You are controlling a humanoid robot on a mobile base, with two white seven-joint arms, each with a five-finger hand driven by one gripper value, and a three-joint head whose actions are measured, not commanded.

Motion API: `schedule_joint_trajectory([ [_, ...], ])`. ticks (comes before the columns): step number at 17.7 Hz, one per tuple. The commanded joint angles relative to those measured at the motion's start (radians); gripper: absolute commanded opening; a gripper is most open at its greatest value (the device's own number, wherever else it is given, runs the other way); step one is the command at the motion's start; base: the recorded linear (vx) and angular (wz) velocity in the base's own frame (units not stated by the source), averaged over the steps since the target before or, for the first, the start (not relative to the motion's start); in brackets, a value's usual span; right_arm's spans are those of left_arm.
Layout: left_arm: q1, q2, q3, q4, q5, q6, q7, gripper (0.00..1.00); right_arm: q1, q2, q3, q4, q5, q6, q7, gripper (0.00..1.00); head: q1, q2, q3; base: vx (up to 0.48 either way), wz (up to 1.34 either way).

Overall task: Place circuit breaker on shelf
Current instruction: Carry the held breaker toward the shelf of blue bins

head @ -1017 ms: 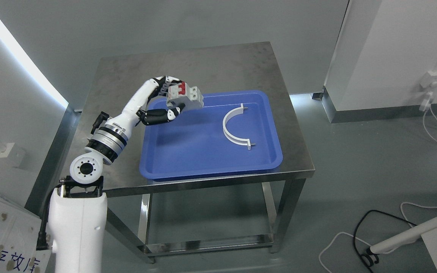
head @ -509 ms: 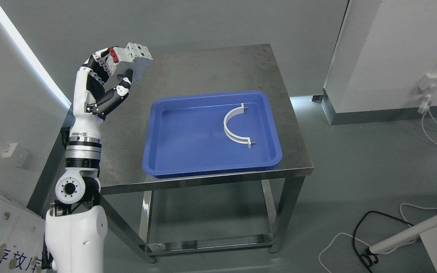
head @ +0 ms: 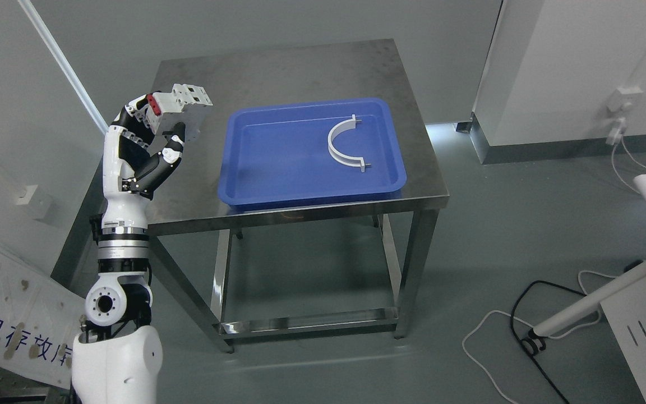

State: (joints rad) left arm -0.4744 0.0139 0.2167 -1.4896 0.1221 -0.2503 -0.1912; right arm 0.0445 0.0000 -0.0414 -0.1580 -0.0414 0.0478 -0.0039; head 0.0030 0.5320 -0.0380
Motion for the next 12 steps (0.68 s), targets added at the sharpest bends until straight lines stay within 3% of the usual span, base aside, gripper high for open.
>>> schedule_joint_trajectory([
  [1,0.057,0.004,-0.069,0.021,0.016,-0.072,0.004,0.12,0.0,-0.017,0.0,0.0,0.0,0.0,0.001,1.0,0.0,0.0,0.0,-0.251,-0.1],
  [12,0.106,0.004,-0.048,0.04,0.016,-0.075,0.003,0.12,0.0,-0.017,0.0,0.0,0.0,0.0,0.001,1.0,0.0,0.0,0.0,-0.257,-0.03],
])
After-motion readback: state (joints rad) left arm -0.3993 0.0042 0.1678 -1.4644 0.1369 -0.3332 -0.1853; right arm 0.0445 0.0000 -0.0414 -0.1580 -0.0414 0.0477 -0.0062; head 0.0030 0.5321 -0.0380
